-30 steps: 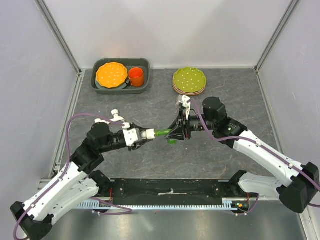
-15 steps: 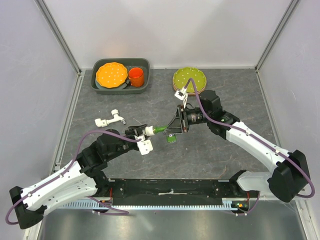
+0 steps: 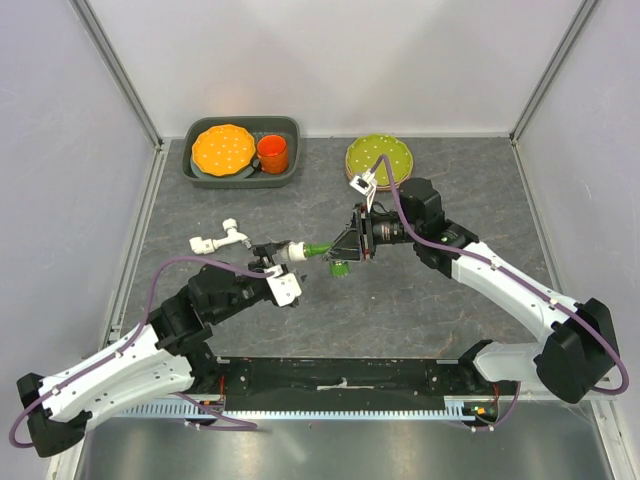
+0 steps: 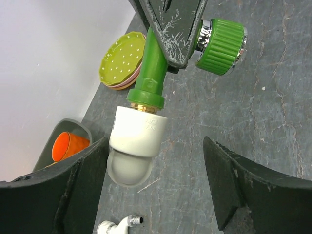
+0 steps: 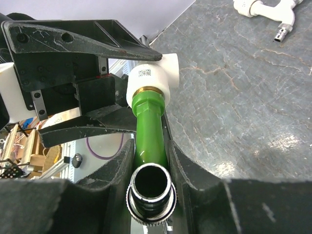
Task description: Install the water faucets
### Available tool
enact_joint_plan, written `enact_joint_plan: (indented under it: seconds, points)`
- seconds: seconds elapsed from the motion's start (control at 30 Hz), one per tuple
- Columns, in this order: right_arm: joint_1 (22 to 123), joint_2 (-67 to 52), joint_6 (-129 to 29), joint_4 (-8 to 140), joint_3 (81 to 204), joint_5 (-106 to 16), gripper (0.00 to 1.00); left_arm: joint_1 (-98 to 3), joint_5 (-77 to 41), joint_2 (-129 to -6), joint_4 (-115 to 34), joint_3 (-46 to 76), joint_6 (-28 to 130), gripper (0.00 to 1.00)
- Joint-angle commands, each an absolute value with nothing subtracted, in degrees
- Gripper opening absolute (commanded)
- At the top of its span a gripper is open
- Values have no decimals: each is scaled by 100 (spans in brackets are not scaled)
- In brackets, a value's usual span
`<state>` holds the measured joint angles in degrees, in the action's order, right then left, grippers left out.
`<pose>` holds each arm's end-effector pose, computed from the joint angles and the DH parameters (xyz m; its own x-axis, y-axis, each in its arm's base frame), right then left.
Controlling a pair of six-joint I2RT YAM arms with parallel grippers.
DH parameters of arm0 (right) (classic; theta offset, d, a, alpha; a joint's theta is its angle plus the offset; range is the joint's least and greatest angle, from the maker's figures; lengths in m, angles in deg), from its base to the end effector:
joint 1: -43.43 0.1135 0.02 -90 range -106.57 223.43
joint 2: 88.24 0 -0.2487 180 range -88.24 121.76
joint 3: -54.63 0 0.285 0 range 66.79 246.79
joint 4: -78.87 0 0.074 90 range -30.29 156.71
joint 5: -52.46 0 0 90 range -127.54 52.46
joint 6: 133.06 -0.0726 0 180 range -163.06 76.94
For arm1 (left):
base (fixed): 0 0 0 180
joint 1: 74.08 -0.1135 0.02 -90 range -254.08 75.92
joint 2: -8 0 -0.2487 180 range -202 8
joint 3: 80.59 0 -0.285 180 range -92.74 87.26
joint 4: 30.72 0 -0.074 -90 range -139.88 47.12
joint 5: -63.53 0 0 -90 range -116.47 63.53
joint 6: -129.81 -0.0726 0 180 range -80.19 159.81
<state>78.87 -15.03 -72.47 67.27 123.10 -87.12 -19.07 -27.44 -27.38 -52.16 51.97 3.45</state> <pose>0.2518 0.2470 0.2940 -0.6766 -0.0907 -0.7308 -0.7335 0.1713 0.6578 0.1390 -0.1964 0.2932 0.4047 0.4556 -0.7929 0.7074 0.3936 0.5872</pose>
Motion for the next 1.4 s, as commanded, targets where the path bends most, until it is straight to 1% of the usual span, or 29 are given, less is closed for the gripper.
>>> enact_joint_plan:
  seconds: [0.0, 0.2, 0.47, 0.53, 0.57, 0.63, 0.73, 0.83, 0.87, 0.9, 0.93, 0.97, 1.03, 1.07, 1.13, 1.17, 1.2, 1.37]
  points:
    - [7815, -1565, -6987, 6935, 12638, -8597, 0, -1897, -3042, -2733, -5044, 5175, 702, 82]
    - [7824, -1521, -7013, 6900, 12629, -8605, 0, -1914, -3130, -3163, -4860, 5070, 430, 76]
    - [7824, -1459, -7040, 6926, 12603, -8667, 0, -1906, -3130, -3419, -4596, 4999, 123, 73]
    - [7824, -1424, -7110, 6996, 12568, -8684, 0, -1906, -3113, -3471, -4587, 4956, 87, 70]
    - [7815, -1433, -7128, 7022, 12567, -8693, 0, -1906, -3113, -3524, -4595, 4946, 52, 66]
    - [7824, -1433, -7189, 7101, 12541, -8693, 0, -1906, -3113, -3551, -4622, 4946, 34, 63]
    - [7824, -1442, -7294, 7181, 12515, -8702, 0, -1906, -3069, -3568, -4613, 4999, 26, 51]
    - [7824, -1442, -7373, 7260, 12497, -8685, 0, -1897, -2990, -3551, -4622, 5025, 43, 35]
    - [7824, -1433, -7409, 7269, 12506, -8667, 0, -1906, -2955, -3551, -4622, 5034, 61, 24]
    - [7824, -1441, -7426, 7269, 12488, -8615, 0, -1906, -2937, -3525, -4613, 5043, 69, 17]
    - [7824, -1450, -7427, 7269, 12480, -8588, 3, -1906, -2919, -3533, -4578, 5078, 104, 10]
    - [7824, -1459, -7435, 7269, 12471, -8544, 12, -1906, -2910, -3524, -4561, 5096, 157, 2]
    - [7824, -1503, -7418, 7260, 12462, -8439, 27, -1906, -2849, -3472, -4543, 5139, 245, 2]
    - [7824, -1538, -7400, 7251, 12471, -8395, 46, -1906, -2831, -3463, -4525, 5157, 350, 2]
    - [7815, -1660, -7365, 7225, 12480, -8159, 66, -1914, -2849, -3411, -4490, 5253, 456, 2]
    - [7798, -1713, -7339, 7233, 12480, -8061, 88, -1923, -2858, -3393, -4447, 5280, 569, 2]
    - [7797, -1775, -7295, 7242, 12480, -7947, 98, -1941, -2866, -3384, -4420, 5306, 640, 2]
    - [7745, -2232, -6970, 7164, 12480, -7131, 98, -2274, -2454, -3366, -4367, 5333, 1115, 2]
